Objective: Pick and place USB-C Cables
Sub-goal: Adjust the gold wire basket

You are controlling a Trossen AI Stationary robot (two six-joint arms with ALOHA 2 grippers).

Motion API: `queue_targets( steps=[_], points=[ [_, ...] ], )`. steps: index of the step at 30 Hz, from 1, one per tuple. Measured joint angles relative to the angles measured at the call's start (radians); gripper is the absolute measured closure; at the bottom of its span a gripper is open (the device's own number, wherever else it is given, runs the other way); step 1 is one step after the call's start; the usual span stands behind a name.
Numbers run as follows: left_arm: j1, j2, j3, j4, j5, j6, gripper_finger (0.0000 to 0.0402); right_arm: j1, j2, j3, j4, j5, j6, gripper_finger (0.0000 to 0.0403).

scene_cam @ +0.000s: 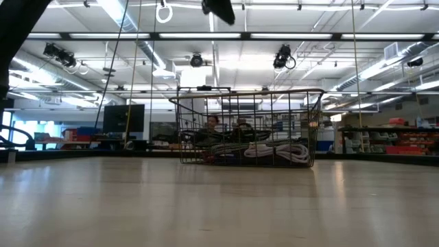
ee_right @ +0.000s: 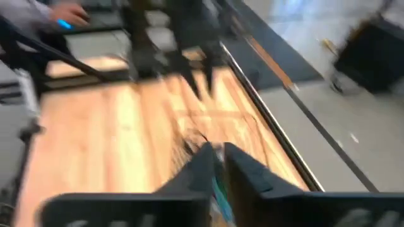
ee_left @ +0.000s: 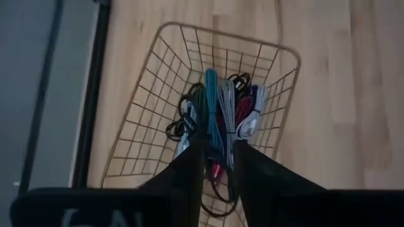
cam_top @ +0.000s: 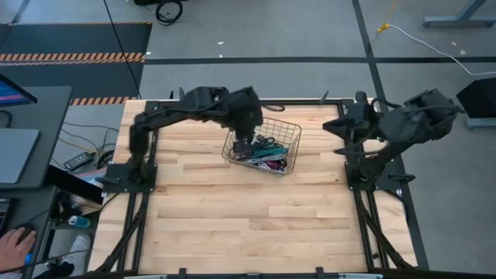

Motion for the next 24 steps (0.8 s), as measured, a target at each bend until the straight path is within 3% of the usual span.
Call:
queue_targets(
  steps=[3, 13, 17, 24],
  points=[
    [-0.039, -0.073, -0.055, 0.025, -0.049, -0.033, 0.0312, -0.029, 0.006, -0.020, -0.092, 0.004, 0.070, 0.0393],
    [-0.231, -0.183, -0.061, -0.049, -0.321, -0.275, 0.0313, -0.251, 0.010, -0.258, -0.103, -0.115, 0.093, 0.0368],
    [-0.319, -0.189, -0.061, -0.091, -0.412, -0.363, 0.0313, -0.365, 0.009, -0.418, 0.019, -0.194, -0.009, 0.0396],
    [-0.438, -0.190, -0.062, -0.202, -0.518, -0.550, 0.0313, -0.625, 0.021, -0.697, 0.486, -0.540, -0.266, 0.0400]
  ],
)
